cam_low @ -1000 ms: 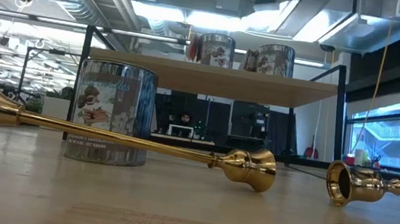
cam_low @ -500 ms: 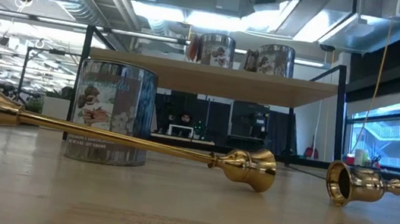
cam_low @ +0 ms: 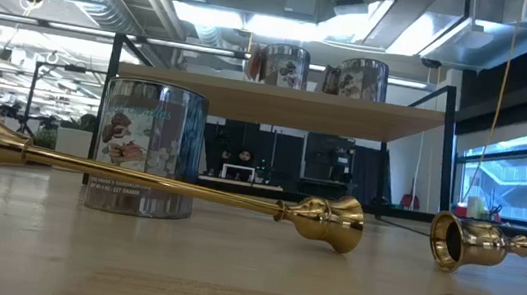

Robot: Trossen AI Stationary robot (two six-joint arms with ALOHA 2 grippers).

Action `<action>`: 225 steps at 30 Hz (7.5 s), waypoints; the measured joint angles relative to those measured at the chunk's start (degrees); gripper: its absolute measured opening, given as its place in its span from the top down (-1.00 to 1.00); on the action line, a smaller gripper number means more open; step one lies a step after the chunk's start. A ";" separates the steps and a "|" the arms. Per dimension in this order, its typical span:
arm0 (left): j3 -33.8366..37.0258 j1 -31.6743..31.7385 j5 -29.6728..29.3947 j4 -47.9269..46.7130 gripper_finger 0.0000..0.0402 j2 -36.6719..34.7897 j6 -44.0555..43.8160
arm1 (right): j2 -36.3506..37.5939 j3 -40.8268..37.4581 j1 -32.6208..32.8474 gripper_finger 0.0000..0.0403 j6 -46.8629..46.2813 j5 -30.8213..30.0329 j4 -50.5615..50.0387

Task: Pick & Place candle stick holders
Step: Put the left gold candle holder on the shelf

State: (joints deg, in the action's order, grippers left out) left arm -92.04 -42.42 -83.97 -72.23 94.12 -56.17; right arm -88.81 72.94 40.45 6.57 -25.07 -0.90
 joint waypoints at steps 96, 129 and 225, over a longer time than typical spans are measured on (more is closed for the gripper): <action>28.38 43.63 95.96 83.23 0.94 -10.18 59.97 | 21.25 -31.97 -31.32 0.04 -6.91 27.03 20.19; 26.87 43.08 100.88 82.79 0.94 -7.04 59.46 | 20.14 -31.93 -31.26 0.04 -5.07 26.65 29.60; 24.73 40.86 85.12 78.27 0.36 -5.15 55.79 | 17.85 -30.25 -25.94 0.92 -3.52 3.88 30.15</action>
State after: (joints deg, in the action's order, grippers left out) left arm -67.31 -1.56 1.15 6.04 88.97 -0.39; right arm -70.95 42.70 14.50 3.05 -21.19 29.25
